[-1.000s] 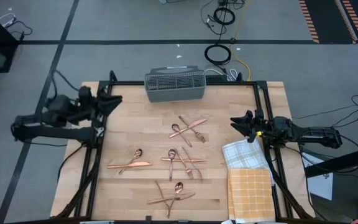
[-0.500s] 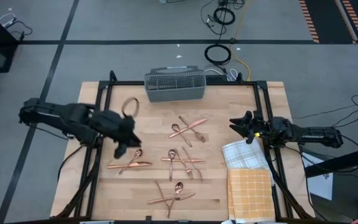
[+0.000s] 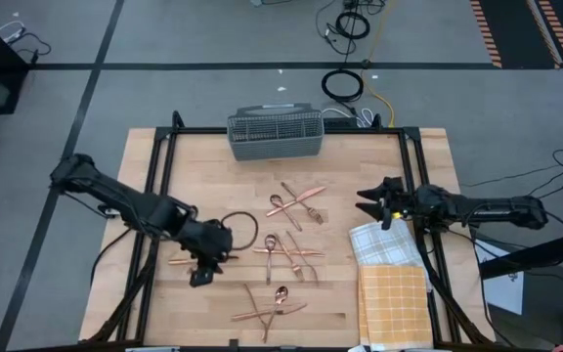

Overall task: Sort silverware
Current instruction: Put the middle left bronze knife into the gray silverware rack

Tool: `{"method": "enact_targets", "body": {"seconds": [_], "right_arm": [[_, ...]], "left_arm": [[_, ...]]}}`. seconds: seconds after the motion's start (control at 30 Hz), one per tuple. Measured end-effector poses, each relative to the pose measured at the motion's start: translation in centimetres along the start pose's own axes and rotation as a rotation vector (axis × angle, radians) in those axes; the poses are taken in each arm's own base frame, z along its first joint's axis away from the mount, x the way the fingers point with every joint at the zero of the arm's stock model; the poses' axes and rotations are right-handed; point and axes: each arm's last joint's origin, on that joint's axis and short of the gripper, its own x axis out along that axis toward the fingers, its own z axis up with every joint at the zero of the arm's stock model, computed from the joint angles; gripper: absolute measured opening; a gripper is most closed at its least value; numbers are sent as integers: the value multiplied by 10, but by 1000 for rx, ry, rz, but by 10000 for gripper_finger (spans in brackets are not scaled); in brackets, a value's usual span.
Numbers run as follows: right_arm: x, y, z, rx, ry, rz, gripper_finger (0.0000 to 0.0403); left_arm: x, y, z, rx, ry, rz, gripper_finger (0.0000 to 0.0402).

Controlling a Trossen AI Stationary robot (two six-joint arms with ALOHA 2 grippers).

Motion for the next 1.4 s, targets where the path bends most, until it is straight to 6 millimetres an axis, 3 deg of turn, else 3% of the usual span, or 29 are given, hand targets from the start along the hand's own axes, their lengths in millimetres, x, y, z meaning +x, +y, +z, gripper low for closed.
{"method": "enact_targets", "body": {"seconds": [0.43, 0.63, 0.9, 1.4], "right_arm": [[4, -2, -5, -24, 68, -11, 284], [4, -2, -6, -25, 73, -14, 288], [4, -2, -6, -16, 73, -15, 288], [4, -2, -6, 27, 77, -20, 288]], "left_arm": [[57, -2, -2, -139, 104, 225, 199], [65, -1, -32, -140, 122, 423, 199], [68, -11, -80, -147, 14, 356, 198], [93, 21, -99, -146, -67, 429, 198]]}}
